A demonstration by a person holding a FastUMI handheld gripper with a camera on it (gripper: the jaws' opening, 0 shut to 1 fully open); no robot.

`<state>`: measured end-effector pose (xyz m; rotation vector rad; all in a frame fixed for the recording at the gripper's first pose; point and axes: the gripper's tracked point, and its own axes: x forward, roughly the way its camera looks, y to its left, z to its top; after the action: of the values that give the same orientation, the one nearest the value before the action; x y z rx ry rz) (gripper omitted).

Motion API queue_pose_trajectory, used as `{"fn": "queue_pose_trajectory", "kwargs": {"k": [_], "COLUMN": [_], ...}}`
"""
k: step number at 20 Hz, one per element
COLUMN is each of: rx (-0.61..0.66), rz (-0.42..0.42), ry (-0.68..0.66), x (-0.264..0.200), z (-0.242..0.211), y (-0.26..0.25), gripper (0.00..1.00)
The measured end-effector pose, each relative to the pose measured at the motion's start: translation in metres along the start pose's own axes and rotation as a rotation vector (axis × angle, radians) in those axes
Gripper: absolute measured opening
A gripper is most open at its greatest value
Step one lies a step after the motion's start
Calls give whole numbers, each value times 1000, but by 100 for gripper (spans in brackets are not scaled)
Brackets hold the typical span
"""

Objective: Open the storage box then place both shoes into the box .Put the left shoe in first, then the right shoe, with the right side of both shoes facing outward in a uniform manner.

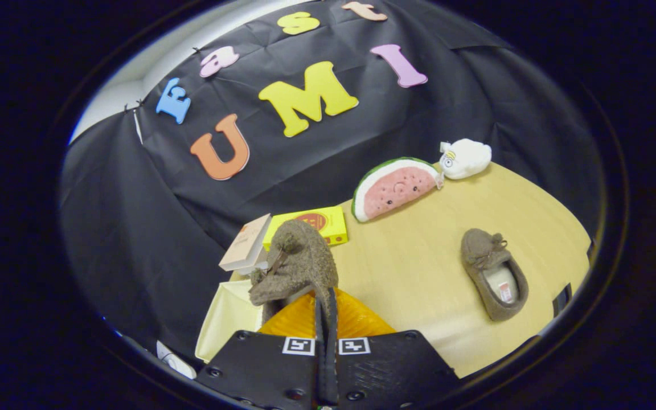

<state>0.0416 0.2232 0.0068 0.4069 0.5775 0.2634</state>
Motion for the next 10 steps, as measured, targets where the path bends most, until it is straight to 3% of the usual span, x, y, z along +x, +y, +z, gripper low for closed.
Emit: {"fn": "queue_pose_trajectory", "kwargs": {"k": [6,10], "rx": [3,95], "rz": [44,71], "ry": [22,54], "x": [11,34], "z": [-22,-51], "y": [82,126], "gripper": [1,1]}}
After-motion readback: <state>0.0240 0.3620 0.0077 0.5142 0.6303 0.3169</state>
